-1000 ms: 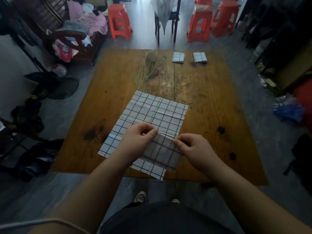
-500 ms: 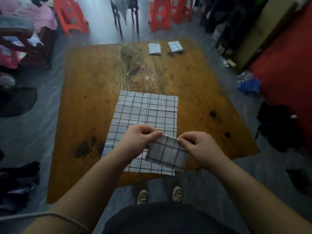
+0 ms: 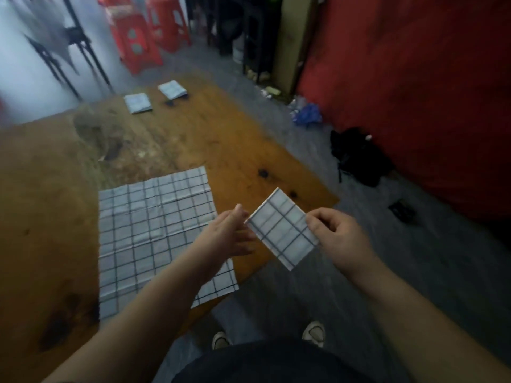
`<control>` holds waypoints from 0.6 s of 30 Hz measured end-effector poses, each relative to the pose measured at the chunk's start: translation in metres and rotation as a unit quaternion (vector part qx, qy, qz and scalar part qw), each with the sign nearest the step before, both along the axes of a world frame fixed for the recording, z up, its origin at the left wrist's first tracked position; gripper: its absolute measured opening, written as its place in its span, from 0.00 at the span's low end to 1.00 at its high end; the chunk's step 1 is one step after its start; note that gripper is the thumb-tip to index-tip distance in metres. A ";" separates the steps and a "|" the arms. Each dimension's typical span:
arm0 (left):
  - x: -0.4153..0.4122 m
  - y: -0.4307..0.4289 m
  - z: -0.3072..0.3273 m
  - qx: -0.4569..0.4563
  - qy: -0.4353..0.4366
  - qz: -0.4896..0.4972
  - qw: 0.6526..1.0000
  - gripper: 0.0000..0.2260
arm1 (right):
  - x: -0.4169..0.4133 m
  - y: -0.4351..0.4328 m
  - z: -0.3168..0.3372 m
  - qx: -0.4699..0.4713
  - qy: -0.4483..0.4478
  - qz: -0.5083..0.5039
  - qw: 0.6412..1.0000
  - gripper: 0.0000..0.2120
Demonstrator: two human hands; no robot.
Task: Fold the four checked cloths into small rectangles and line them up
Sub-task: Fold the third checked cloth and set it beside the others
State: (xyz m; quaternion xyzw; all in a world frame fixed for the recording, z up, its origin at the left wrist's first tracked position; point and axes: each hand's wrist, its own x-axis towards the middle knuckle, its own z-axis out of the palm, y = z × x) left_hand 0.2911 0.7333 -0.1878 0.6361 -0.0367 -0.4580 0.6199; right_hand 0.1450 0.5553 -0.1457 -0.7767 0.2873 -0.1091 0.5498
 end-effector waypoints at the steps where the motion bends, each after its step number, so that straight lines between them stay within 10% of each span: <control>1: -0.009 -0.014 0.000 -0.013 0.024 -0.015 1.000 0.25 | -0.009 -0.010 0.000 0.011 -0.005 -0.020 1.000 0.07; 8: -0.083 -0.141 0.001 -0.118 0.109 -0.141 0.977 0.20 | -0.078 -0.100 -0.015 0.164 -0.062 -0.148 0.973 0.05; 18: -0.202 -0.371 0.016 -0.031 -0.111 -0.168 0.979 0.05 | -0.229 -0.293 -0.018 0.122 0.003 -0.177 0.977 0.05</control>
